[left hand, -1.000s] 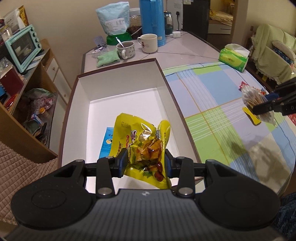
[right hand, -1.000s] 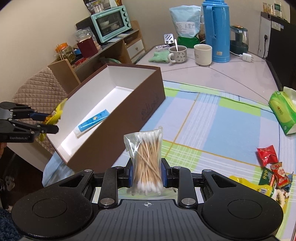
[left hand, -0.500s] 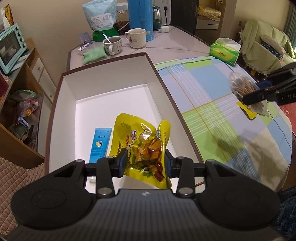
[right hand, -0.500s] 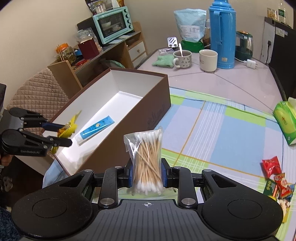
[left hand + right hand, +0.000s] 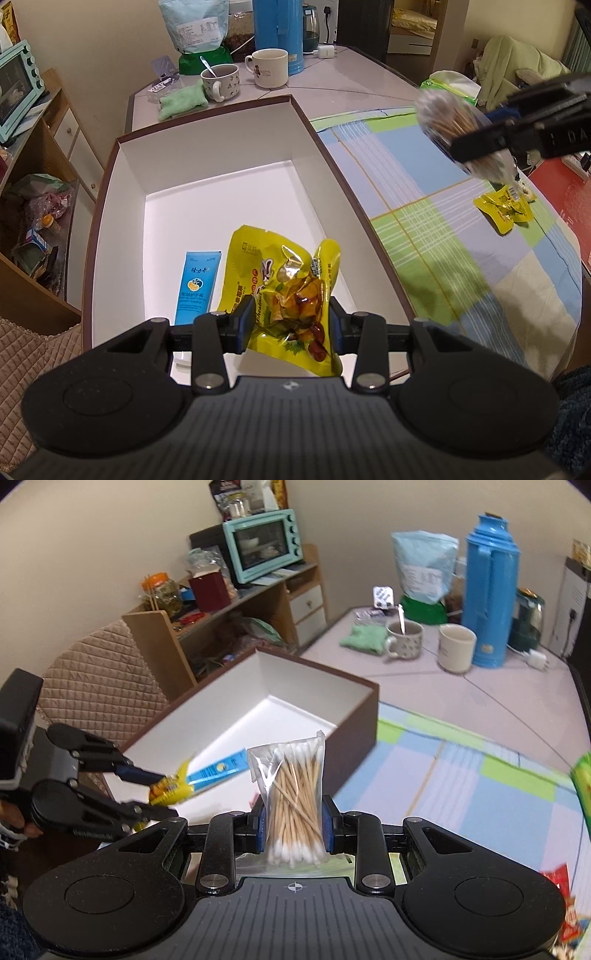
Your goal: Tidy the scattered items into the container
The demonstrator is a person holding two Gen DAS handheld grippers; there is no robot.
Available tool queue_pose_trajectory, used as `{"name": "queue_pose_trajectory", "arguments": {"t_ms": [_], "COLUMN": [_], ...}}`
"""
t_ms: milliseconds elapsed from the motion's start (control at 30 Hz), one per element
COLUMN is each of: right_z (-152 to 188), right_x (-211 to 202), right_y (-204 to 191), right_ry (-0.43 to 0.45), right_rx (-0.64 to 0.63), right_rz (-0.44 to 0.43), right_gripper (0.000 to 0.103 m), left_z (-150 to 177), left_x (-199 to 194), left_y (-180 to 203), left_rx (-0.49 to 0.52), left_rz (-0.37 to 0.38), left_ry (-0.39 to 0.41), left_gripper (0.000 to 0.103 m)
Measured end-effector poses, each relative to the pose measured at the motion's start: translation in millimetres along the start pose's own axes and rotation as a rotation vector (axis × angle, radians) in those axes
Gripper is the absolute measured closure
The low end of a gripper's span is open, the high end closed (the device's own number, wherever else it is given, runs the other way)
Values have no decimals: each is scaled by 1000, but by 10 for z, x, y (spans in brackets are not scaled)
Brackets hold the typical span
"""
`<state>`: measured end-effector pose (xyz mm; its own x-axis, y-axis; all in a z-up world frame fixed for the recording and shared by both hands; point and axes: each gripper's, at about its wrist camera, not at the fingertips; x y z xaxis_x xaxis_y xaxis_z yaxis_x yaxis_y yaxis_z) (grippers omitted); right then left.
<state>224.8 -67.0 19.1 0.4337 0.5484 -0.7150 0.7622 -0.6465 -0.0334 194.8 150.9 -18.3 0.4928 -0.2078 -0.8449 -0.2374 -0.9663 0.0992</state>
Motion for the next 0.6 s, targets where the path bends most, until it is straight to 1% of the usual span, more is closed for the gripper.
{"name": "queue_pose_trajectory", "arguments": {"t_ms": [300,600], "right_z": [-169,-355], "right_x": [169,349], "right_y": [12,-18], "right_ry": [-3,1], "right_rx": [-30,-76], "right_rz": [-13,-50], "right_gripper": [76,76], "left_z": [-9,-50], "left_x": [161,323], "left_y": [-38,-59], "left_rx": [-5,12], "left_rz": [43,52], "left_ry": [-42,-82], "left_gripper": [67,67]}}
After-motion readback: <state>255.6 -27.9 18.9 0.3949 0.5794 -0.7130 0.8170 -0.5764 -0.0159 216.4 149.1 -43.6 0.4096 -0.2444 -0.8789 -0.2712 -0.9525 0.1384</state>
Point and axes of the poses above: each gripper's, at about its wrist camera, not at the fingertips, and x roughly the way its jaws point, y to its right, z to its underside, and after that the axes turned 13 degrees about -x, right-handed
